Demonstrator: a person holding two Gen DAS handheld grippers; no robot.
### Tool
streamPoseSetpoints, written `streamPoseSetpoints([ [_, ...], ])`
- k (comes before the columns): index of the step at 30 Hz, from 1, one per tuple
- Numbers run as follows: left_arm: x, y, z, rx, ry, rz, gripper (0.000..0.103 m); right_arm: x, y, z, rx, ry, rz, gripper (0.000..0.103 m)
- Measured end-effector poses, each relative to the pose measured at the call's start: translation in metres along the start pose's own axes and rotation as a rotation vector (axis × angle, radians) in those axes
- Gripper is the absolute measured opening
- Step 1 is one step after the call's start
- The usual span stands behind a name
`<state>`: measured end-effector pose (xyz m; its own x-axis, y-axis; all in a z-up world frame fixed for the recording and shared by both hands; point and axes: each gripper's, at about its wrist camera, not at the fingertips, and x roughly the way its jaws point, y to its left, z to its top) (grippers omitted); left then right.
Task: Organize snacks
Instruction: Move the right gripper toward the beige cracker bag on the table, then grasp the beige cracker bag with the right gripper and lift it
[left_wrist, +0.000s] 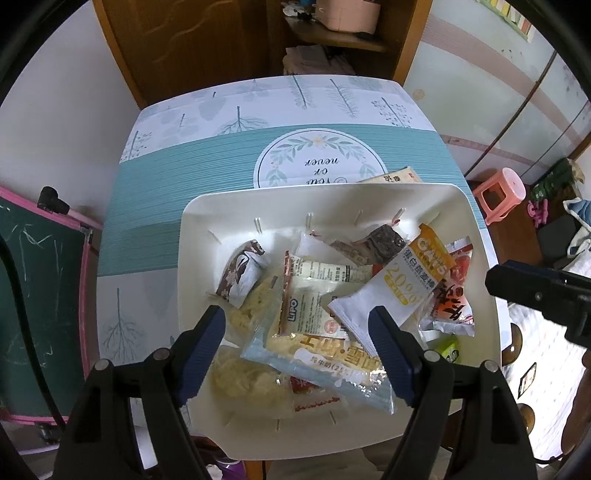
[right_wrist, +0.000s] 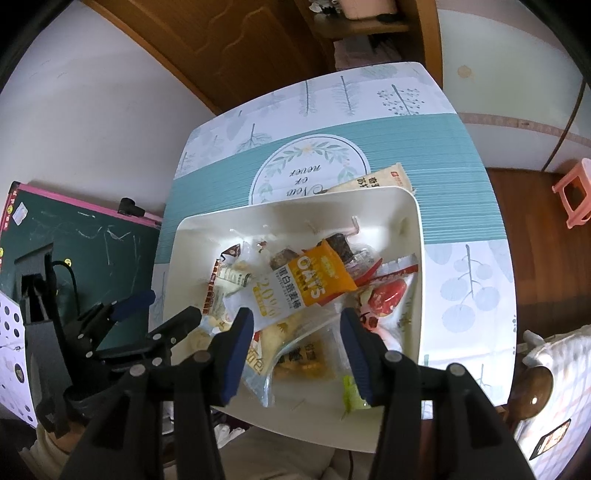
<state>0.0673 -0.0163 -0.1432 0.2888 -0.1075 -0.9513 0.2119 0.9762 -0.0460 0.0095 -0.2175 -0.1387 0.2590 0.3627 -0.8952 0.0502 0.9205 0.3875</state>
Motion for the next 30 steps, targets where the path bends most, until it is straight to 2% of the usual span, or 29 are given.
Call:
streamPoseSetpoints([
  [4, 0.001, -0.002, 0.009, 0.017, -0.011, 0.011, 0.079, 0.0, -0.008, 0.01, 0.027, 0.003, -0.008, 0.05],
  [9, 0.001, -0.003, 0.037, 0.039, -0.045, 0.019, 0.079, -0.005, -0.022, 0.036, 0.058, -0.007, -0.038, 0.051],
  [12, -0.001, -0.004, 0.06, 0.049, -0.078, 0.019, 0.079, -0.006, -0.035, 0.063, 0.093, -0.015, -0.065, 0.062],
  [17, 0.003, -0.009, 0.096, 0.068, -0.117, 0.013, 0.079, 0.009, -0.064, 0.105, 0.186, -0.008, -0.105, 0.071],
  [22, 0.016, -0.013, 0.121, 0.08, -0.12, 0.006, 0.079, 0.06, -0.109, 0.133, 0.387, 0.114, -0.092, 0.072],
  [27, 0.036, -0.009, 0.131, 0.072, -0.09, -0.006, 0.079, 0.117, -0.141, 0.132, 0.619, 0.235, -0.054, 0.072],
  [30, 0.047, -0.005, 0.131, 0.063, -0.07, -0.007, 0.079, 0.142, -0.146, 0.13, 0.69, 0.28, -0.025, 0.072],
])
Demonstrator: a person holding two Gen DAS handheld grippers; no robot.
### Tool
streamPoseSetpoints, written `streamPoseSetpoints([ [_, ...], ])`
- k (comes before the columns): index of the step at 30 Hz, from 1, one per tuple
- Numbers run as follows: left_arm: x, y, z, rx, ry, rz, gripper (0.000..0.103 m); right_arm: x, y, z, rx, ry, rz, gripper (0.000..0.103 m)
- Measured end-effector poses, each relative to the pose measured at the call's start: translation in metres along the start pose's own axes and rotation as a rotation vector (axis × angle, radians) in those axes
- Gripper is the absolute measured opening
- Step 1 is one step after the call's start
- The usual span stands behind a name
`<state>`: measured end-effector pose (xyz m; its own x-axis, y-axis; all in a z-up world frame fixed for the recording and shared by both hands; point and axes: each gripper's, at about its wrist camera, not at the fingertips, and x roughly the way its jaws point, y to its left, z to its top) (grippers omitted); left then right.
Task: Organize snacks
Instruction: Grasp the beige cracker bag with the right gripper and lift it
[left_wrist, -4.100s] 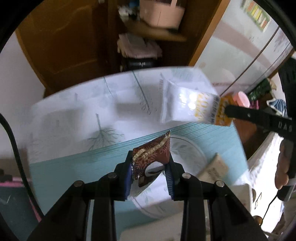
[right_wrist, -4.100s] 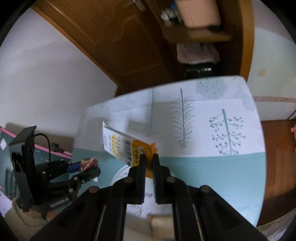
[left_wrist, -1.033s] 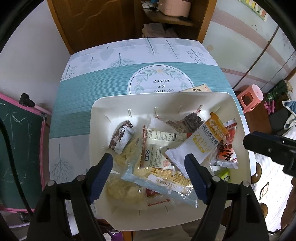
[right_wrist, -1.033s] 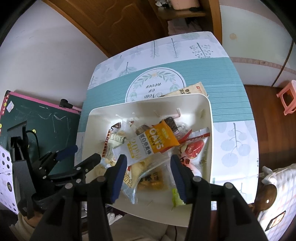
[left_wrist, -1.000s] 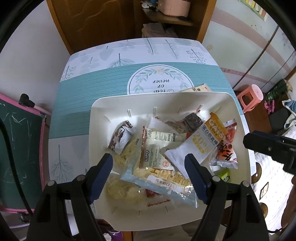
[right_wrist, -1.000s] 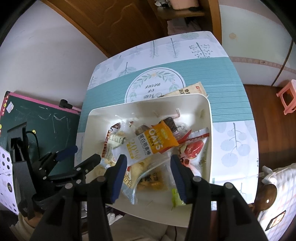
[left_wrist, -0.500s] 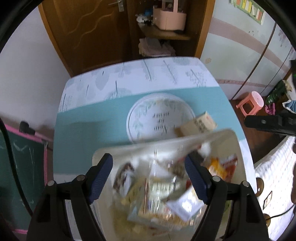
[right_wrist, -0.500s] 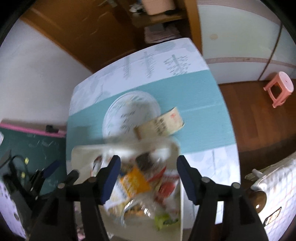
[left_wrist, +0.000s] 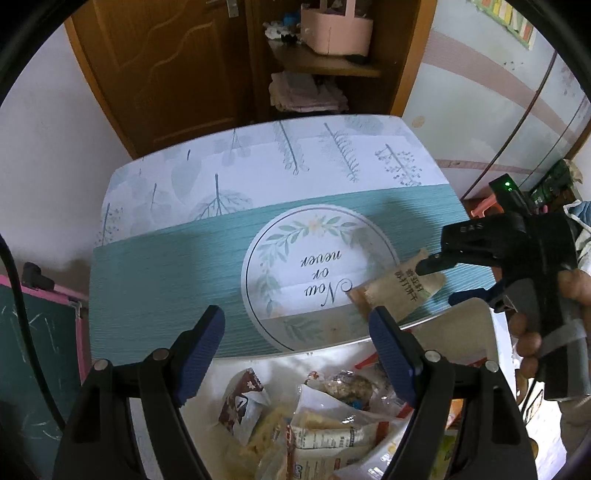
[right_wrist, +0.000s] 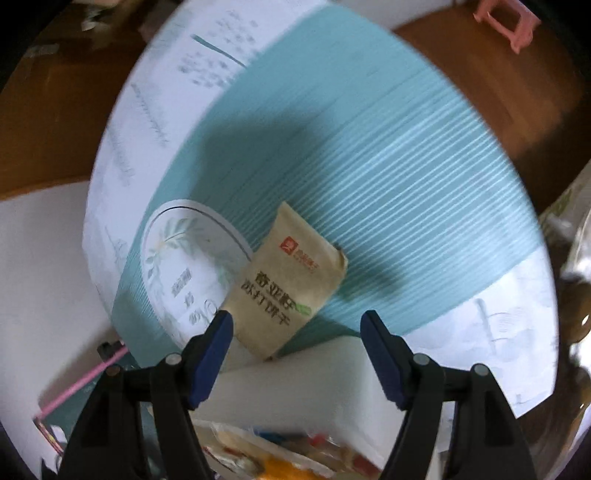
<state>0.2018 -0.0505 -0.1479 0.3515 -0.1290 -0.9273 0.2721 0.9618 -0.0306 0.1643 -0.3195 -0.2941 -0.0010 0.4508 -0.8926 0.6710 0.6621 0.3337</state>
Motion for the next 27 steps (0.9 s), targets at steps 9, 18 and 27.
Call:
streamPoseSetpoints([
  [9, 0.024, 0.012, -0.008, -0.04, 0.059, -0.006, 0.079, 0.033, 0.042, 0.009, -0.056, -0.005, -0.088, 0.08],
  [18, 0.025, 0.016, -0.009, -0.067, 0.068, -0.021, 0.079, 0.063, 0.116, -0.006, -0.377, -0.15, -0.448, 0.066],
  [27, 0.022, 0.026, -0.01, -0.099, 0.07, -0.005, 0.079, 0.053, 0.133, -0.027, -0.504, -0.209, -0.308, 0.057],
])
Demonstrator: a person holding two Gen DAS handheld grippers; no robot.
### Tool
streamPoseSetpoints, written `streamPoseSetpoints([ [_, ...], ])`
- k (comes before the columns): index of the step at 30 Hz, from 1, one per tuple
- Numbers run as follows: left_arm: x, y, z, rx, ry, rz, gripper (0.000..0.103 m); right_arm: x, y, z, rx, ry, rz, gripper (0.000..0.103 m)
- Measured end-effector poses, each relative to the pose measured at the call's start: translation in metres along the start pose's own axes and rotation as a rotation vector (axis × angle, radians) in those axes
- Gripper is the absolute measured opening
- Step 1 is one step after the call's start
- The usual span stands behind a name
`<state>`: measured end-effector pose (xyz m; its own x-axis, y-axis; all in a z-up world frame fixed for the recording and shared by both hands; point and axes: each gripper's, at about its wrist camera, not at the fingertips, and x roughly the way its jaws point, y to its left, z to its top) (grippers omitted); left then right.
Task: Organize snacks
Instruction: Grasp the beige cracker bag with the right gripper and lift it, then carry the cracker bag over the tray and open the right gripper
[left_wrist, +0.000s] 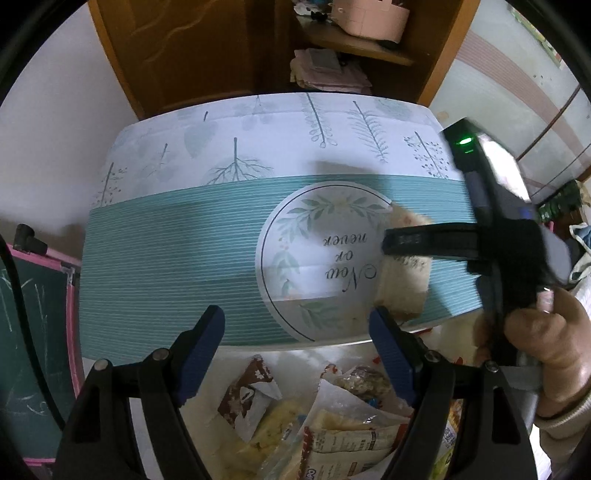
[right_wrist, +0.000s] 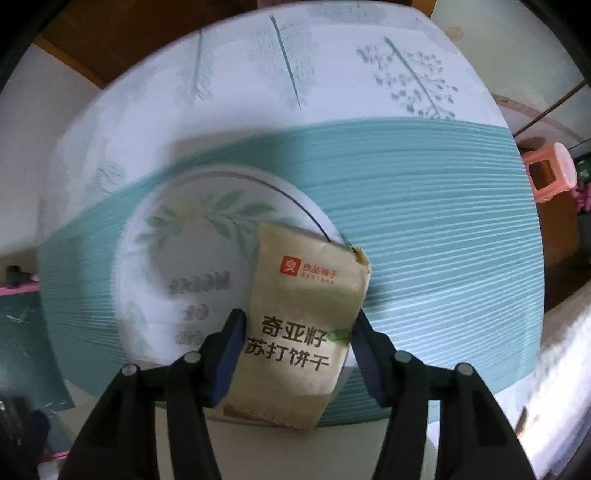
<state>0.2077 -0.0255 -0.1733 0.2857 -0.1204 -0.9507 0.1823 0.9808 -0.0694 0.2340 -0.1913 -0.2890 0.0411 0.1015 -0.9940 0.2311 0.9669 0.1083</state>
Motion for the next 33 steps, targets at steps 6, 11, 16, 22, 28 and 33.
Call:
streamPoseSetpoints([
  [6, -0.017, 0.003, 0.001, -0.011, -0.024, 0.004, 0.079, -0.068, -0.005, -0.01, -0.01, -0.187, 0.095, 0.057],
  [11, -0.041, 0.0, -0.002, -0.007, -0.056, 0.005, 0.079, -0.128, -0.013, -0.022, -0.016, -0.313, 0.171, 0.057],
  [16, -0.066, -0.004, -0.012, -0.007, -0.082, 0.004, 0.08, -0.175, -0.027, -0.046, -0.032, -0.392, 0.218, 0.057],
  [22, -0.091, -0.008, -0.03, -0.01, -0.115, -0.003, 0.08, -0.199, -0.04, -0.087, -0.11, -0.387, 0.254, 0.057],
  [28, -0.108, -0.014, -0.056, 0.008, -0.147, 0.006, 0.09, -0.194, -0.032, -0.136, -0.234, -0.37, 0.218, 0.057],
  [33, -0.114, -0.016, -0.079, 0.005, -0.135, -0.005, 0.092, -0.184, -0.032, -0.175, -0.295, -0.343, 0.189, 0.057],
])
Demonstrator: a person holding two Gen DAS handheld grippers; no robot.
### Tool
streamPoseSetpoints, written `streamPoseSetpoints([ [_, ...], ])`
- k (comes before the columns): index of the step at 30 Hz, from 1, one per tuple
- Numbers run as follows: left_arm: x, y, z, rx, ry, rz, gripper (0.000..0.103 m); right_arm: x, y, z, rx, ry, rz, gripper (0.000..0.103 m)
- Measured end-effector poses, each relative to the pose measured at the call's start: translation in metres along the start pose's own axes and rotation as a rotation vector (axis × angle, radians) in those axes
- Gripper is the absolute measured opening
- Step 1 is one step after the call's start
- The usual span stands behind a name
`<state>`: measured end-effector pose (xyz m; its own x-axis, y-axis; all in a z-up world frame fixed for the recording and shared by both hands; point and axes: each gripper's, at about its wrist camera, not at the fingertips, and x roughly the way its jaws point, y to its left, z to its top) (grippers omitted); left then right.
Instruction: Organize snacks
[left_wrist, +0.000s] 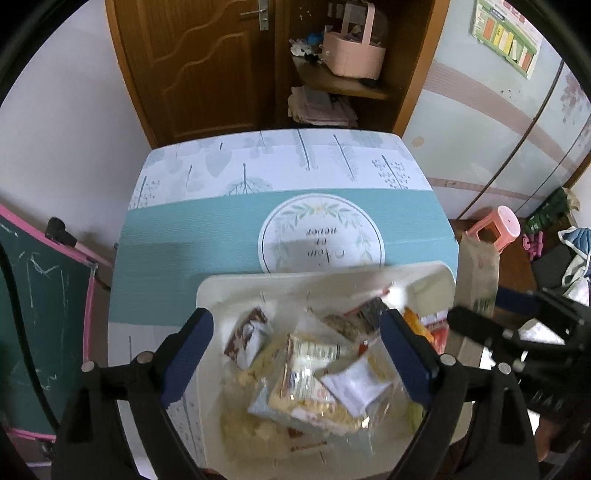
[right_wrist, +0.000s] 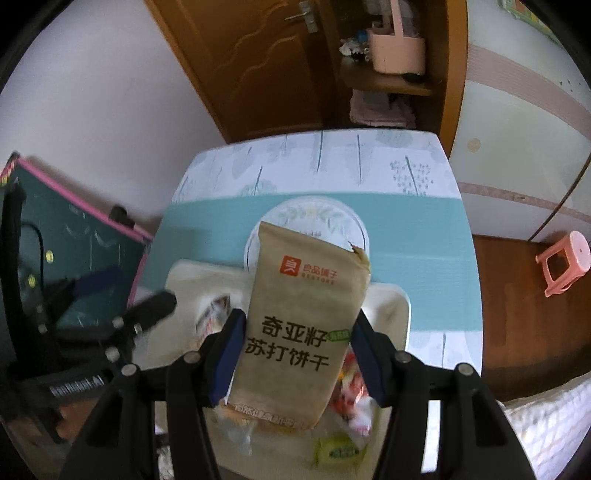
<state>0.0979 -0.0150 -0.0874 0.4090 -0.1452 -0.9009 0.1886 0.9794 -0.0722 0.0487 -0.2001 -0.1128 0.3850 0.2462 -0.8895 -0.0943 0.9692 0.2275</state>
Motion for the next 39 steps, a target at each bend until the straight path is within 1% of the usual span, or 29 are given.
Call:
streamPoseSetpoints([
  [3, -0.003, -0.001, -0.012, 0.003, 0.01, -0.002, 0.093, -0.001, 0.003, -0.02, -0.015, 0.018, -0.014, 0.057],
  [10, -0.004, -0.009, -0.039, 0.001, 0.051, -0.009, 0.093, 0.001, 0.003, -0.05, 0.0, 0.06, -0.022, 0.056],
  [13, -0.003, -0.013, -0.044, 0.001, 0.064, -0.009, 0.093, -0.001, 0.003, -0.054, -0.008, 0.056, -0.043, 0.056],
  [16, -0.004, -0.016, -0.047, 0.001, 0.066, -0.012, 0.093, -0.001, 0.002, -0.057, -0.009, 0.07, -0.048, 0.057],
  [22, -0.008, -0.018, -0.049, 0.004, 0.064, -0.002, 0.093, -0.001, -0.001, -0.061, 0.031, 0.093, -0.032, 0.057],
  [27, -0.012, -0.022, -0.053, 0.012, 0.064, 0.007, 0.094, -0.008, 0.001, -0.062, 0.038, 0.069, -0.042, 0.057],
  [35, -0.028, -0.023, -0.059, 0.012, 0.036, 0.014, 0.094, -0.022, 0.004, -0.065, 0.053, 0.031, -0.06, 0.057],
  [39, -0.041, -0.022, -0.061, 0.005, 0.013, 0.023, 0.094, -0.037, 0.008, -0.066, 0.058, -0.014, -0.066, 0.057],
])
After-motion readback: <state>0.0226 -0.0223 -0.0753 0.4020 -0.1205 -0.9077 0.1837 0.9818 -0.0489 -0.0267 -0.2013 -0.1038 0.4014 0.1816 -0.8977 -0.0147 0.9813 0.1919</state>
